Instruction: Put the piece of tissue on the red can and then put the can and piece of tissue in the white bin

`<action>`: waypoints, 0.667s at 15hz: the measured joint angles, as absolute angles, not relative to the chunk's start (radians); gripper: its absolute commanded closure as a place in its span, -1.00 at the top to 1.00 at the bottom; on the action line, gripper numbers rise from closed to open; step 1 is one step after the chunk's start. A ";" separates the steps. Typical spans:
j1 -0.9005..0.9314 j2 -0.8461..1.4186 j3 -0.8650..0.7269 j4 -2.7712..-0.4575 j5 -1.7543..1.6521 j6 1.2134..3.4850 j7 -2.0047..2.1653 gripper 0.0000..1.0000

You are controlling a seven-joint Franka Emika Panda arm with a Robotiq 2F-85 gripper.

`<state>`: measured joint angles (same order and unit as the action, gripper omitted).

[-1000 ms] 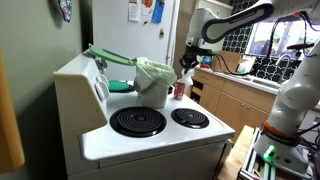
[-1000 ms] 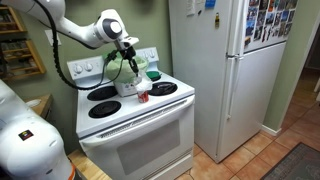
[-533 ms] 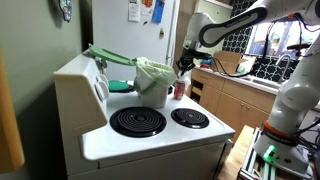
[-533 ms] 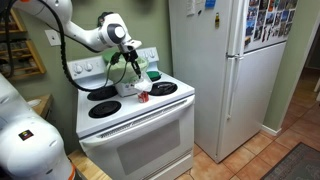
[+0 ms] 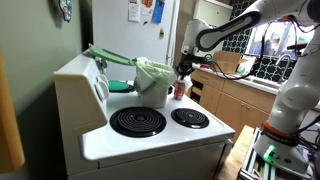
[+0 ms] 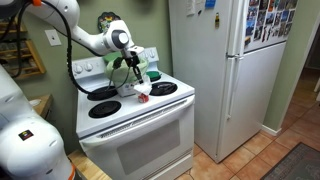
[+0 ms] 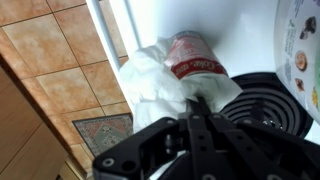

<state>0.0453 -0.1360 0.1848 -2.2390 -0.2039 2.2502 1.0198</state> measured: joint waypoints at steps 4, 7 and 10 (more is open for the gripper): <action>0.045 -0.127 0.184 -2.237 -0.210 2.250 1.019 -0.47; 0.045 -0.127 0.184 -2.237 -0.217 2.249 1.019 -0.19; 0.046 -0.130 0.184 -2.237 -0.233 2.249 1.020 -0.04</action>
